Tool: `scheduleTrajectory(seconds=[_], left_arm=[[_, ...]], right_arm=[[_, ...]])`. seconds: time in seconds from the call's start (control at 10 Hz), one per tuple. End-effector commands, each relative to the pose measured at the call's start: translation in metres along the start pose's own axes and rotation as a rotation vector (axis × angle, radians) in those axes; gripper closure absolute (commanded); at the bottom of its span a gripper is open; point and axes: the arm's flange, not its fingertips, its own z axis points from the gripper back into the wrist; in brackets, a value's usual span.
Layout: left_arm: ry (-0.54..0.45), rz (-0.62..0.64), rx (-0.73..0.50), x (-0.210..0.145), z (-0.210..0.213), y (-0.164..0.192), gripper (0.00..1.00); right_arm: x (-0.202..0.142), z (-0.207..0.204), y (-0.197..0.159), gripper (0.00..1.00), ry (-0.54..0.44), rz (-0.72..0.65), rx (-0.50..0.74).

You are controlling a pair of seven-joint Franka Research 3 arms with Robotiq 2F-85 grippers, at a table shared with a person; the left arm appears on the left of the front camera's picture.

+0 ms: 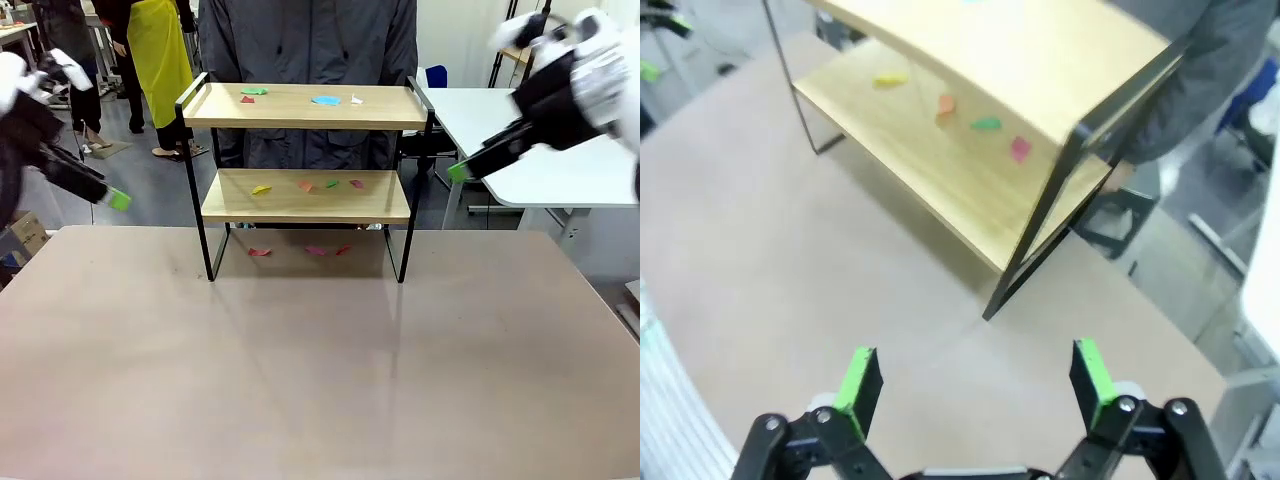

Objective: Clean the shelf.
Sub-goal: Pick up the Duster handed by the human.

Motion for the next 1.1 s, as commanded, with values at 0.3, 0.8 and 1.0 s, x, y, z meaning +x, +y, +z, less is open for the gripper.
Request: scheduleTrajectory(seconds=[0.3, 0.8, 1.0], left_arm=[[-0.223, -0.206, -0.270, -0.057, -0.016, 0.091, 0.00], [-0.224, -0.205, -0.211, -0.069, -0.008, 0.082, 0.00], [-0.228, -0.180, -0.172, -0.067, -0.024, 0.095, 0.00]], right_arm=[[-0.081, 0.007, -0.112, 0.00, -0.120, 0.145, 0.206], [-0.097, 0.012, -0.109, 0.00, -0.111, 0.112, 0.165], [-0.098, 0.008, -0.109, 0.00, -0.099, 0.089, 0.166]])
